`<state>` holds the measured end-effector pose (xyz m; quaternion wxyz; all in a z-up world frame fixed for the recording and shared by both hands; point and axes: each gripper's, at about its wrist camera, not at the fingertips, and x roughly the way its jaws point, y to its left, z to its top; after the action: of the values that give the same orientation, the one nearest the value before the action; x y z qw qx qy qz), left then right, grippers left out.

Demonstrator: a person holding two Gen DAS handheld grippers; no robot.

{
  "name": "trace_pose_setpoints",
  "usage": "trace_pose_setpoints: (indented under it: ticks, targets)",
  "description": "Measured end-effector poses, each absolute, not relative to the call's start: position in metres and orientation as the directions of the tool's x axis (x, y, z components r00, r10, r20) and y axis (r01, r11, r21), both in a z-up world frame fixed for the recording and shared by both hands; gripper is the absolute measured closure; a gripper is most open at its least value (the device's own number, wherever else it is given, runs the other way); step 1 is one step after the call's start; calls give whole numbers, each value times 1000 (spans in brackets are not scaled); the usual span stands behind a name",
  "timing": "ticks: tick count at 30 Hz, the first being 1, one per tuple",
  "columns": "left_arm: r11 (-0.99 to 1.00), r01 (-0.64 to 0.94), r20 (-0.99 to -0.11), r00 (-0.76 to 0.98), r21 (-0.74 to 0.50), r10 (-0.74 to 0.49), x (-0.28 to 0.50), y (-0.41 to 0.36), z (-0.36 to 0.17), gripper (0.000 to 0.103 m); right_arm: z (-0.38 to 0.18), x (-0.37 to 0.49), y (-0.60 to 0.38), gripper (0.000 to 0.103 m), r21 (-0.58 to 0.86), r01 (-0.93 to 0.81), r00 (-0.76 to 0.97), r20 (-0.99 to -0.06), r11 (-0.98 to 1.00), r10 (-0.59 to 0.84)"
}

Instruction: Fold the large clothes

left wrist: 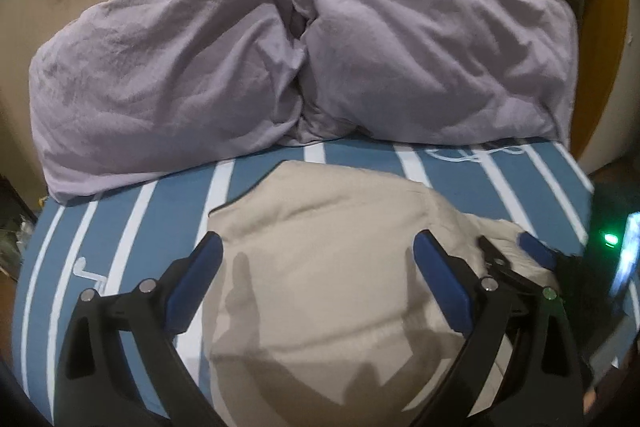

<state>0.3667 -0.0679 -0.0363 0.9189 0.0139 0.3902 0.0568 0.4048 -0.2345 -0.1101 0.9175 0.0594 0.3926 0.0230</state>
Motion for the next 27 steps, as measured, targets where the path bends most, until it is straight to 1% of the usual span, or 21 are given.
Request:
trace_pose_setpoints:
  ticks: [2, 4, 6, 18, 27]
  targets:
    - [994, -100, -741, 663, 51, 105, 372, -64, -46, 7, -110, 405, -235, 42, 132, 4, 691, -717, 991, 93]
    - [994, -104, -741, 665, 30, 91, 373, -61, -55, 3, -110, 404, -235, 42, 135, 5, 693, -715, 991, 94]
    - [995, -101, -746, 662, 13, 77, 375, -58, -61, 2, -110, 404, -235, 42, 134, 7, 693, -715, 991, 92]
    - [995, -97, -742, 669, -34, 40, 379, -53, -80, 2, -110, 406, -234, 42, 123, 12, 694, -716, 992, 81]
    - [995, -99, -741, 670, -33, 42, 381, -54, -84, 2, -109, 407, -233, 42, 121, 12, 694, -715, 993, 79]
